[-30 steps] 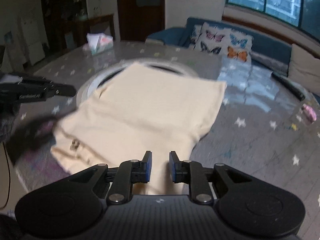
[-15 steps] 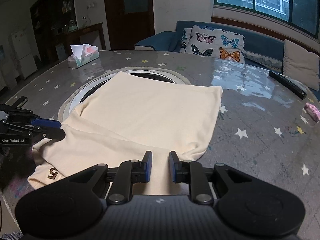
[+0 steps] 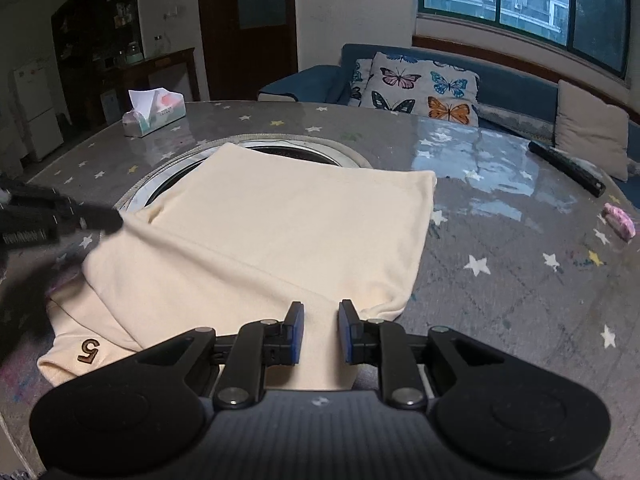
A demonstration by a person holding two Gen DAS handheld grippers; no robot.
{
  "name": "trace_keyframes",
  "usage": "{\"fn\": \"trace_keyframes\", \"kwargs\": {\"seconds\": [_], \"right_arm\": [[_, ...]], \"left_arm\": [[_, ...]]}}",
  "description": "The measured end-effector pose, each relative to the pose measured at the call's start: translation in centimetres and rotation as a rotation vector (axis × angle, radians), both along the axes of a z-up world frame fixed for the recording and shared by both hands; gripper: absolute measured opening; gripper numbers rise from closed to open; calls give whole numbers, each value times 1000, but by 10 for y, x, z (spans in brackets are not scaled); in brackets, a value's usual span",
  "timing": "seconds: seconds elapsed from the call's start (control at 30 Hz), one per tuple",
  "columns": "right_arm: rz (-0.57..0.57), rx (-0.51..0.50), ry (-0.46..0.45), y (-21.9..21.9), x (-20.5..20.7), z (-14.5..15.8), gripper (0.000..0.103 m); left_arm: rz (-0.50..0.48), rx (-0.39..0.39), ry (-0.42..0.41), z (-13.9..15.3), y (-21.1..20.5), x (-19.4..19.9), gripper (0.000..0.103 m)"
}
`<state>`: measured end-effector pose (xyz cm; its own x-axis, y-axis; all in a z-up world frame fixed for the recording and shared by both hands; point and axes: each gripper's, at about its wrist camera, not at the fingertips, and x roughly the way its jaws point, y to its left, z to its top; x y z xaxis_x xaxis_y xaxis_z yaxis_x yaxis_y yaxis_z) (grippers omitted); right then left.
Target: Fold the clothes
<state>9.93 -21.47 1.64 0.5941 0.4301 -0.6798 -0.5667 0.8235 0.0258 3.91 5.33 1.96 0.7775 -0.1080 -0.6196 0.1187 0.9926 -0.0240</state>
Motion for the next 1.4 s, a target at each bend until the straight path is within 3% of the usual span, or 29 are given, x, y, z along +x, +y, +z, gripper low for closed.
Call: {"fn": "trace_keyframes", "kwargs": {"seconds": [0.2, 0.3, 0.57, 0.63, 0.7, 0.73, 0.87, 0.93, 1.0, 1.2, 1.4], "right_arm": [[38, 4, -37, 8, -3, 14, 18], [62, 17, -28, 19, 0, 14, 18], [146, 6, 8, 59, 2, -5, 18], [172, 2, 5, 63, -2, -5, 18], [202, 6, 9, 66, -7, -3, 19], [216, 6, 14, 67, -10, -3, 19], [264, -10, 30, 67, -24, -1, 25], [276, -5, 30, 61, -33, 3, 25], [263, 3, 32, 49, -40, 9, 25], [170, -5, 36, 5, -52, 15, 25], [148, -35, 71, -14, -61, 5, 25]], "left_arm": [[24, -34, -22, 14, 7, -5, 7], [-16, -43, -31, 18, 0, -3, 7], [-13, -52, 67, -8, -1, 6, 8], [-1, -60, 55, -5, 2, 1, 13], [15, -71, 36, -2, 5, -4, 30], [16, -77, 36, -1, 6, -5, 31], [13, -60, 57, -8, 4, -6, 26], [19, -64, 44, -6, 5, -9, 8], [27, -73, 33, 0, 7, -13, 1], [34, -70, -34, 23, 4, -29, 0], [15, -57, 41, 12, 3, -25, 2]]}}
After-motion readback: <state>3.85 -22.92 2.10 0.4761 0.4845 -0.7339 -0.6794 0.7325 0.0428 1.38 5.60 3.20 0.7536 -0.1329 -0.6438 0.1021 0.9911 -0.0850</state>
